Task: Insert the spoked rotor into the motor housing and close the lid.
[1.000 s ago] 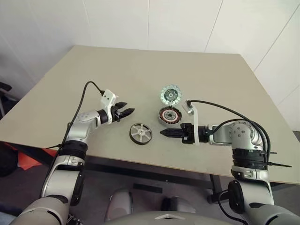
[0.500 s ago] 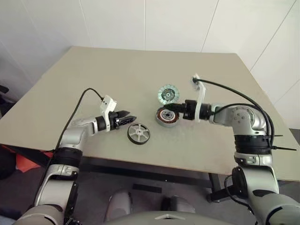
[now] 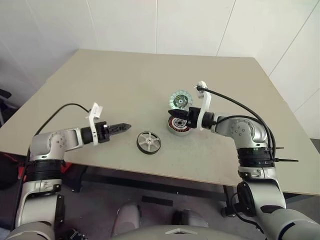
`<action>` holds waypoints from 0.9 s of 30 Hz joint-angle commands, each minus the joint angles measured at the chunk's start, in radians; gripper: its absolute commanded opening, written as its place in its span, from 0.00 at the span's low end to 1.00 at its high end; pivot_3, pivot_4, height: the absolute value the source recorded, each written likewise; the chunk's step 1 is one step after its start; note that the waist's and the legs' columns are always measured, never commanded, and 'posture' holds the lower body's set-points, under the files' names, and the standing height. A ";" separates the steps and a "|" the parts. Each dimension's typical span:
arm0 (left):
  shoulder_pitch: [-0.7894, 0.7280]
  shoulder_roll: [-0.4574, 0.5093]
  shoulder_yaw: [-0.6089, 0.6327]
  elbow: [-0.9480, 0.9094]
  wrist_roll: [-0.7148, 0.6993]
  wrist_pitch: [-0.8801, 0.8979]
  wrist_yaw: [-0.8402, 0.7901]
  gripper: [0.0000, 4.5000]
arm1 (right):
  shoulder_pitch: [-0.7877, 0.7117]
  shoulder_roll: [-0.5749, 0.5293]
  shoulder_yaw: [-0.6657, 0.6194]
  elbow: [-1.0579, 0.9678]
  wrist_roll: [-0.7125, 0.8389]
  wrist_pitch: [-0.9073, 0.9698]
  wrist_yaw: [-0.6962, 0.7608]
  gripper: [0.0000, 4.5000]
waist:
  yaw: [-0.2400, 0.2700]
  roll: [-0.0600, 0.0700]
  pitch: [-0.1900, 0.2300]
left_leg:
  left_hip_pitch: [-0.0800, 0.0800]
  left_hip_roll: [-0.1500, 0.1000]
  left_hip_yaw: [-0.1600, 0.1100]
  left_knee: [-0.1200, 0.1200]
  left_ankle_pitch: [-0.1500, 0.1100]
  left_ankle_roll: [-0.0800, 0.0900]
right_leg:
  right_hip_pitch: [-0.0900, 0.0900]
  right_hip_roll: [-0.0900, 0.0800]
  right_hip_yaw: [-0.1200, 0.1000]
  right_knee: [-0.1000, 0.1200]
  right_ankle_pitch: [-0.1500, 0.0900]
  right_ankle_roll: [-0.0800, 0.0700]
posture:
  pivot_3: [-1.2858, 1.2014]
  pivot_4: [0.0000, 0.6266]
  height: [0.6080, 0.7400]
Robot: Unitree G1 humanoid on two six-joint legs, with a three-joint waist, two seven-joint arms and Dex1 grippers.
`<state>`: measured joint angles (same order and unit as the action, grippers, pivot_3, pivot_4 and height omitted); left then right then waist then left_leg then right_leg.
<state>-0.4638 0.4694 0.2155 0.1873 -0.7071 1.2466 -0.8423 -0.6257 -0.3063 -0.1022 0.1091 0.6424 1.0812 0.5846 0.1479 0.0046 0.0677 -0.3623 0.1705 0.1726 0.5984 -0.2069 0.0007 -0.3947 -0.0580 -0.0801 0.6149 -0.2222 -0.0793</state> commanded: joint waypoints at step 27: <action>0.020 -0.078 -0.036 -0.009 -0.069 0.142 0.118 0.65 | -0.046 0.021 0.001 0.006 -0.051 -0.094 -0.021 0.00 | 0.001 0.000 0.000 | 0.000 0.000 -0.001 -0.001 0.000 0.000 | 0.001 0.001 0.000 -0.003 -0.002 0.004 | 0.52 0.00 1.00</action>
<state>-0.4244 0.3937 0.1828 0.1813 -0.7623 1.4067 -0.7082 -0.6456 -0.2856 -0.0954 0.1275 0.5882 1.0055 0.5620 0.1486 0.0046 0.0677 -0.3621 0.1704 0.1717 0.5978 -0.2070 0.0010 -0.3937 -0.0573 -0.0802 0.6123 -0.2237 -0.0756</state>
